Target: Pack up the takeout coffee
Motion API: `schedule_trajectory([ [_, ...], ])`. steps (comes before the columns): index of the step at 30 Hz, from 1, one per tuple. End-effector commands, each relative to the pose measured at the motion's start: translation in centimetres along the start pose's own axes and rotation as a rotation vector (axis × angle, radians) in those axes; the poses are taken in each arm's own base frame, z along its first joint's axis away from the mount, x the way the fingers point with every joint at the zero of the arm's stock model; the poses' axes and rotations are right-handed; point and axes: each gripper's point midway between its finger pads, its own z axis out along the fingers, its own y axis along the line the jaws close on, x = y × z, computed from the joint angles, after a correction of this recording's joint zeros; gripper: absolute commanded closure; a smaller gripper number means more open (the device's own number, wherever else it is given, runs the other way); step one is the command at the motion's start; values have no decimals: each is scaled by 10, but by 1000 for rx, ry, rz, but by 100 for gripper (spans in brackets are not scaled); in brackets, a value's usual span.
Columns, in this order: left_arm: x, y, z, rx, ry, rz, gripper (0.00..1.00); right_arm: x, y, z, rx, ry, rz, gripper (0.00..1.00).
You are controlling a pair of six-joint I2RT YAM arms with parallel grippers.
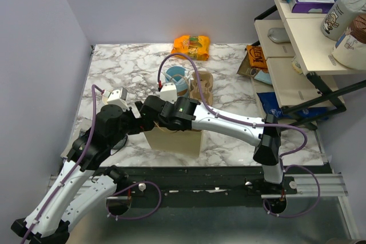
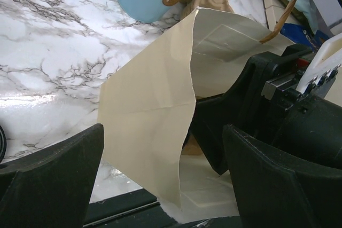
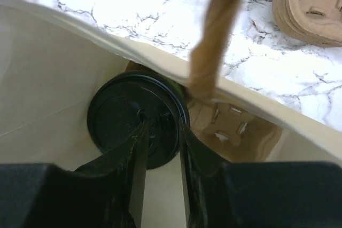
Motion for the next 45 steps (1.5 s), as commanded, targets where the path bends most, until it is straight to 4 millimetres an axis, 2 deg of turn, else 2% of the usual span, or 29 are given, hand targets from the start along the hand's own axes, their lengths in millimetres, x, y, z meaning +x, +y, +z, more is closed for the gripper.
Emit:
schedule_trajectory([
  [1,-1,-8,-1,43,-5,11,1,1,6,3,5,-19,14,57],
  [13,-3,-9,-3,50,-11,11,1,-7,6,-6,-10,-37,31,51],
  [16,-3,-10,-4,51,-12,11,1,-17,7,-14,-27,-62,40,45],
  [31,-15,-13,-15,51,-48,-6,1,-62,0,-56,-82,-196,72,39],
  [35,-25,-13,-26,43,-81,-13,1,-81,-1,-78,-140,-251,85,37],
  [40,-38,-13,-41,28,-129,-24,1,-111,-4,-124,-263,-349,62,34],
  [42,-43,-13,-49,23,-146,-33,1,-123,-2,-141,-323,-391,57,29],
  [44,-48,-13,-56,18,-163,-41,1,-136,-6,-166,-384,-447,39,24],
  [45,-49,-13,-58,18,-167,-46,1,-135,-9,-171,-403,-450,28,22],
])
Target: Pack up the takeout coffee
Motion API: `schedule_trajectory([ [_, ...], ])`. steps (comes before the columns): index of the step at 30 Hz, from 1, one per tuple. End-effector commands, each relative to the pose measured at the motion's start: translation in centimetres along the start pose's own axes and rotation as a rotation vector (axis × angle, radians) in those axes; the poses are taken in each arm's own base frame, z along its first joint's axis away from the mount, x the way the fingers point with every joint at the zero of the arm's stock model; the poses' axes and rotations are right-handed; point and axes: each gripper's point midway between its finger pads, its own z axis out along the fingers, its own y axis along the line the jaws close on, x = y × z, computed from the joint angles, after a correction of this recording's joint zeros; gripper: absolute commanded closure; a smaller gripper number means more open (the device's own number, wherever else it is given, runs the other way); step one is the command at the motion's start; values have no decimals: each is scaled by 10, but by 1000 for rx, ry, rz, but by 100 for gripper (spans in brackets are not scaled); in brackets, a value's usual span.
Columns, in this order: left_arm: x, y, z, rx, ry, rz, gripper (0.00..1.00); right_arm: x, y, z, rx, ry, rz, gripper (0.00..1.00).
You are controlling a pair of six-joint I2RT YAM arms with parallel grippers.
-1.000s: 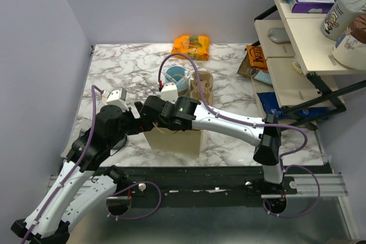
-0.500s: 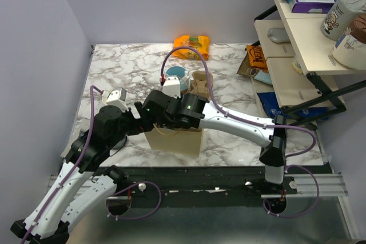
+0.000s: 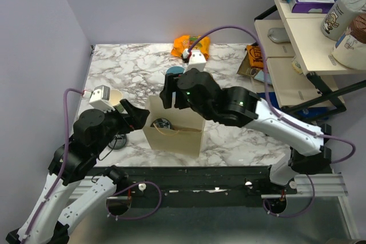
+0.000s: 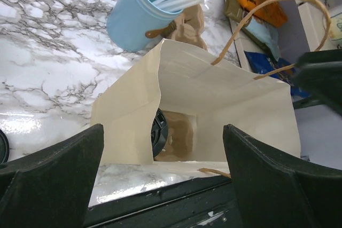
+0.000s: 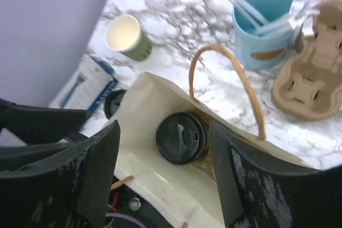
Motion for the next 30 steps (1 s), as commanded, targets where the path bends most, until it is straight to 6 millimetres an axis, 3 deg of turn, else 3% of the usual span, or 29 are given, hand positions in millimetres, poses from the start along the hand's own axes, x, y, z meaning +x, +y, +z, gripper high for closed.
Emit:
schedule_trajectory([
  [1,-13,5,-16,-40,-45,-20,1,-45,10,-44,-162,-129,-46,20],
  [4,-18,7,-21,-63,-56,-32,1,-49,6,-58,-206,-158,-78,11],
  [5,-22,8,-24,-75,-67,-35,1,-59,1,-71,-228,-191,-72,5],
  [8,-29,9,-25,-103,-82,-46,1,-58,-16,-80,-203,-211,-93,1],
  [9,-29,10,-24,-113,-81,-46,1,-67,-30,-91,-175,-250,-76,0],
  [15,-44,4,-11,-158,-83,-43,1,-82,-96,-109,-39,-327,-12,0],
  [16,-47,4,-9,-174,-87,-46,1,-83,-102,-108,-48,-321,20,0],
  [17,-51,2,-3,-190,-83,-40,1,-84,-122,-101,-7,-315,48,0],
  [21,-68,-8,16,-222,-91,-20,1,-82,-139,-95,37,-305,24,0],
  [26,-107,-7,39,-261,-148,-49,1,-80,-168,-88,127,-297,56,0],
  [30,-127,8,78,-225,-135,-70,1,-73,-169,-71,128,-255,36,0],
])
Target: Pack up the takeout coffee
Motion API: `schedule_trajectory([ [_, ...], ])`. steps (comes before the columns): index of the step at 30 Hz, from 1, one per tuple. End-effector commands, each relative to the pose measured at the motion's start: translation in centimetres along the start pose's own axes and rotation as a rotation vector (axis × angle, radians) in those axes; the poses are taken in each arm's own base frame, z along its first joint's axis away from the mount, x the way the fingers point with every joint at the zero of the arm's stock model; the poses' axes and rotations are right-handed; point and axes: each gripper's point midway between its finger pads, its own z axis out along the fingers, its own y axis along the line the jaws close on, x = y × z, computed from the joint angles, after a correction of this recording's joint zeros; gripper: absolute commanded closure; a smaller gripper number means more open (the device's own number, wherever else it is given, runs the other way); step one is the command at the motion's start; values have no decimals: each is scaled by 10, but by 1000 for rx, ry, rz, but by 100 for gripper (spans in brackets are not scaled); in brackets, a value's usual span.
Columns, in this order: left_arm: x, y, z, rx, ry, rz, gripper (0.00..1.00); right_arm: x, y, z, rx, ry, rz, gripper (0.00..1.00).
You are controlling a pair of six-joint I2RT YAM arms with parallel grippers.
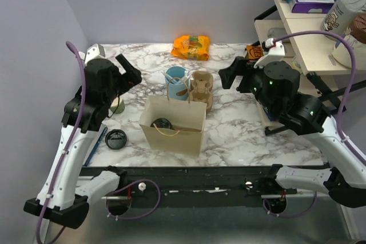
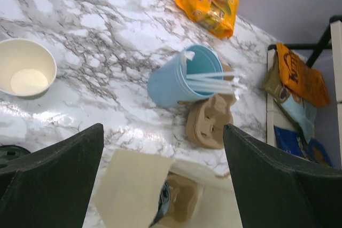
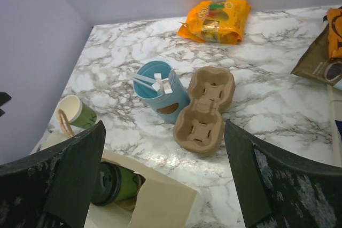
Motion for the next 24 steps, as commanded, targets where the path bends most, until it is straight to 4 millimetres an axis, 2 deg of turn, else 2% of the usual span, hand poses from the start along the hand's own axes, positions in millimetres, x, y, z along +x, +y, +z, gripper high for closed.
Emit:
schedule_trajectory([
  [1,-27,-3,38,69,-15,-1,1,19,-2,14,2,63,-58,0],
  [4,-34,-4,67,158,21,6,1,19,-10,23,60,50,-92,0],
  [5,-43,-4,73,186,-8,56,1,17,-13,25,73,35,-94,0],
  [6,-44,2,84,178,1,67,1,14,-17,26,88,21,-99,0],
  [8,-53,4,92,191,-17,135,1,12,-20,24,92,15,-113,0],
  [10,-56,16,106,153,-13,176,1,16,-17,23,52,29,-127,0],
  [11,-58,12,109,179,-12,190,1,14,-16,26,33,20,-158,0],
  [12,-54,13,118,191,11,216,1,12,-14,29,24,20,-160,0],
  [15,-43,7,130,253,65,236,1,15,-11,44,30,58,-154,0],
  [16,-40,5,132,270,76,240,1,8,-9,47,29,52,-147,0],
  [17,-34,5,136,292,87,242,1,14,-15,58,63,82,-142,0],
  [18,-32,7,138,286,89,242,1,17,-16,63,64,105,-134,0],
  [19,-32,9,139,273,89,238,1,10,-16,66,61,106,-118,0],
  [20,-31,13,141,253,89,236,1,11,-26,72,85,127,-100,0],
  [21,-31,14,142,250,91,239,1,21,-22,82,55,170,-99,0],
  [24,-25,7,140,301,112,254,1,25,-25,96,54,206,-82,0],
])
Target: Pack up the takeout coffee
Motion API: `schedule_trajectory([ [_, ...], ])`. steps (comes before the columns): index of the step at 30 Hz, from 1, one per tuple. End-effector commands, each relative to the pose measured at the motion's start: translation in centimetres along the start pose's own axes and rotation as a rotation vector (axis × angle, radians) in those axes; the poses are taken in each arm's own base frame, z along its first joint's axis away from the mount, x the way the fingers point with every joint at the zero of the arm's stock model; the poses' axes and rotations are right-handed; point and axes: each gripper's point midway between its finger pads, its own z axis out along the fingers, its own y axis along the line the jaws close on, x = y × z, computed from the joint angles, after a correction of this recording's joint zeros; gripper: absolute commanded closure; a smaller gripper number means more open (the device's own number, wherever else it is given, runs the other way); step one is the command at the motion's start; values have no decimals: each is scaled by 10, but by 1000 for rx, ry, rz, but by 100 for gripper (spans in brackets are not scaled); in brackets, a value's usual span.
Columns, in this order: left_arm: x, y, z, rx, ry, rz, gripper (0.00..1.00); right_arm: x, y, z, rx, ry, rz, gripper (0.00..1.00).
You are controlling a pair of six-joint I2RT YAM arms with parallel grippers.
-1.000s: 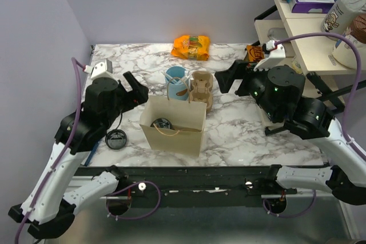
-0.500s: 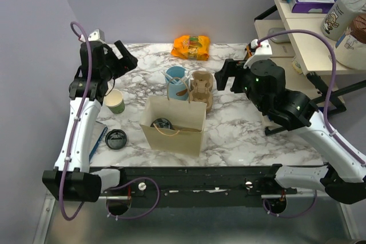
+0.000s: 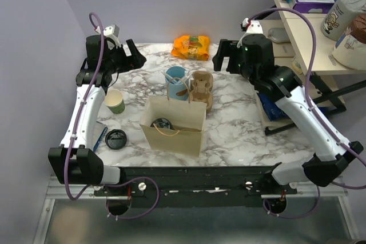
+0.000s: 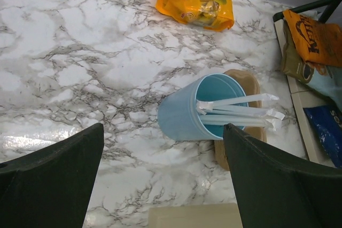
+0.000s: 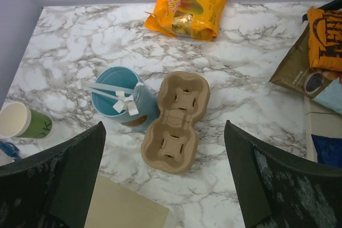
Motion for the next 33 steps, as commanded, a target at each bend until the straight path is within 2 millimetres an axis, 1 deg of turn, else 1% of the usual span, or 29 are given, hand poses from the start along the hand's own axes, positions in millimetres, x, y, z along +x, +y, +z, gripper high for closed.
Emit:
schedule_trajectory([
  [1,-3,-15,-1,101,-8,58,1,14,5,16,-46,99,9,0],
  [2,-2,-16,-1,102,0,49,1,15,3,19,-38,103,9,0],
  [4,2,-12,3,90,22,39,1,21,7,24,-68,122,-5,0],
  [5,3,-12,3,87,37,39,1,20,12,25,-113,117,-58,0],
  [6,7,-8,6,75,54,42,1,26,20,25,-173,131,-103,1],
  [7,7,-4,7,56,58,43,1,33,47,16,-351,159,-148,3],
  [8,8,-3,7,47,64,41,1,31,59,11,-448,135,-229,3],
  [9,8,-2,8,44,64,38,1,37,68,7,-529,139,-259,3],
  [10,8,-2,8,47,65,37,1,39,83,-2,-638,135,-280,3],
  [12,10,-5,9,64,67,33,1,41,92,-5,-719,115,-357,4],
  [13,13,-6,9,72,75,26,1,48,98,-10,-780,126,-377,4],
  [15,15,-7,8,75,80,26,1,58,100,-16,-849,136,-443,4],
  [16,14,-7,7,72,75,28,1,65,106,-25,-924,151,-458,5],
  [17,15,-6,7,71,75,26,1,71,105,-31,-953,175,-478,5],
  [18,14,-8,4,74,68,30,1,72,105,-37,-970,183,-479,5],
  [19,14,-9,4,81,68,31,1,75,103,-39,-970,193,-477,5],
  [20,14,-11,4,88,64,33,1,85,99,-41,-962,220,-468,5],
  [22,18,-9,2,84,67,28,1,91,94,-48,-963,235,-474,5],
  [24,21,-6,3,71,72,22,1,107,88,-53,-960,296,-473,5],
  [26,23,-7,3,75,75,19,1,119,89,-58,-970,337,-500,6],
  [28,23,-7,3,75,77,14,1,123,90,-54,-945,344,-532,6],
  [29,25,-7,3,75,83,11,1,128,93,-51,-947,352,-548,6],
  [33,29,-10,0,82,84,15,1,129,98,-44,-923,341,-568,9],
])
